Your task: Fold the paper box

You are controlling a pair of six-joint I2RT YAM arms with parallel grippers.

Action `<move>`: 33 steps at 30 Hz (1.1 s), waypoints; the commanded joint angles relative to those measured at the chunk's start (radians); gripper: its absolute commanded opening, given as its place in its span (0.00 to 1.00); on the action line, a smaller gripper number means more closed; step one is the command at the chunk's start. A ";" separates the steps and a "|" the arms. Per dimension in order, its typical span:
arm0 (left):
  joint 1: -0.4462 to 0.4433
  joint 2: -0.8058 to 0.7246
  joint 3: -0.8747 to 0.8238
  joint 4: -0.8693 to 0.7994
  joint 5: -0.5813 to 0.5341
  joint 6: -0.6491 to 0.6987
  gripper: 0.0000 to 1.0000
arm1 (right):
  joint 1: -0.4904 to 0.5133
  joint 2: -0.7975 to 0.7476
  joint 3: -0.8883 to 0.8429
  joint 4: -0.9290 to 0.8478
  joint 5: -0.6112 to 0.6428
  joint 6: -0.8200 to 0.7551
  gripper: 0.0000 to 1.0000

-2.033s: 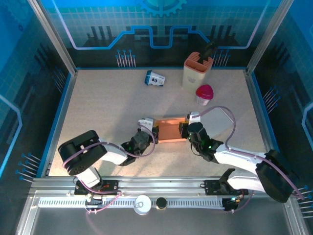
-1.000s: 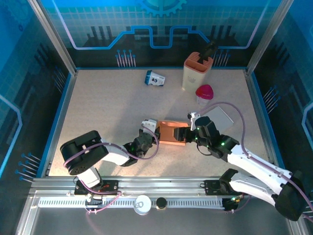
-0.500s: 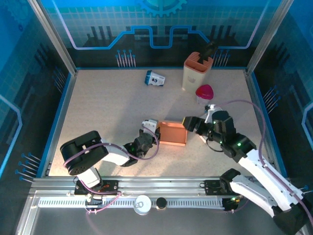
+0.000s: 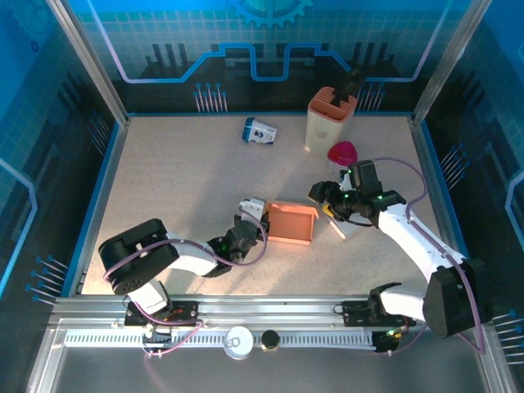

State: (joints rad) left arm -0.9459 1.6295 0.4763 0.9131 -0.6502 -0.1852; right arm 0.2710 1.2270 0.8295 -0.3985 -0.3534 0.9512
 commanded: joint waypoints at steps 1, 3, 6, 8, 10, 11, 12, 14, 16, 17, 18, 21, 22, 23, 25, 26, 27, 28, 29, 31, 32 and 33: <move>-0.008 -0.050 0.053 -0.106 0.006 -0.042 0.00 | -0.009 -0.003 -0.022 0.021 -0.077 0.021 0.67; -0.008 -0.055 0.056 -0.108 0.009 -0.050 0.00 | -0.009 0.009 -0.038 0.045 -0.099 0.032 0.66; -0.008 -0.053 0.059 -0.111 0.008 -0.050 0.00 | -0.009 0.027 -0.058 0.070 -0.113 0.042 0.64; -0.008 -0.055 0.061 -0.115 0.009 -0.052 0.00 | -0.009 0.033 -0.068 0.091 -0.128 0.053 0.63; -0.008 -0.058 0.063 -0.120 0.015 -0.058 0.00 | -0.009 0.033 -0.081 0.115 -0.139 0.069 0.61; -0.008 -0.059 0.065 -0.122 0.018 -0.060 0.00 | -0.010 0.034 -0.085 0.124 -0.143 0.076 0.60; -0.008 -0.058 0.068 -0.123 0.022 -0.061 0.00 | -0.010 0.033 -0.088 0.132 -0.145 0.083 0.58; -0.008 -0.057 0.070 -0.120 0.032 -0.066 0.00 | -0.007 0.034 -0.090 0.145 -0.150 0.092 0.56; -0.008 -0.051 0.066 -0.103 0.049 -0.072 0.00 | -0.004 0.037 -0.088 0.153 -0.152 0.099 0.54; -0.008 -0.050 0.064 -0.096 0.056 -0.074 0.00 | -0.003 0.040 -0.090 0.159 -0.154 0.103 0.53; -0.008 -0.047 0.062 -0.087 0.068 -0.078 0.00 | 0.001 0.044 -0.091 0.166 -0.154 0.106 0.52; -0.008 -0.031 0.045 -0.036 0.102 -0.085 0.00 | 0.009 0.057 -0.096 0.184 -0.155 0.107 0.49; -0.008 -0.025 0.040 -0.024 0.107 -0.094 0.00 | 0.013 0.064 -0.096 0.188 -0.157 0.104 0.48; -0.008 -0.020 0.034 -0.013 0.112 -0.099 0.00 | 0.016 0.068 -0.098 0.190 -0.158 0.099 0.48; -0.008 -0.005 0.019 0.024 0.126 -0.104 0.00 | 0.021 0.069 -0.106 0.189 -0.149 0.087 0.48; -0.008 0.003 0.014 0.039 0.130 -0.107 0.00 | 0.024 0.068 -0.110 0.185 -0.142 0.077 0.47; -0.008 0.009 0.008 0.049 0.135 -0.114 0.00 | 0.026 0.065 -0.115 0.178 -0.135 0.065 0.47; -0.008 0.015 0.006 0.056 0.137 -0.118 0.01 | 0.029 0.064 -0.121 0.178 -0.130 0.057 0.47; -0.009 0.022 0.005 0.062 0.142 -0.123 0.01 | 0.029 0.062 -0.129 0.183 -0.127 0.051 0.47; -0.008 0.033 0.000 0.071 0.149 -0.138 0.02 | 0.031 0.060 -0.142 0.186 -0.123 0.040 0.46; -0.008 0.037 -0.004 0.080 0.150 -0.145 0.02 | 0.033 0.058 -0.147 0.186 -0.121 0.033 0.46; -0.008 0.041 -0.009 0.082 0.150 -0.154 0.03 | 0.036 0.054 -0.153 0.187 -0.118 0.029 0.45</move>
State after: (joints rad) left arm -0.9443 1.6524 0.4847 0.9184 -0.5983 -0.2955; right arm 0.2813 1.2869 0.7002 -0.2245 -0.4629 1.0161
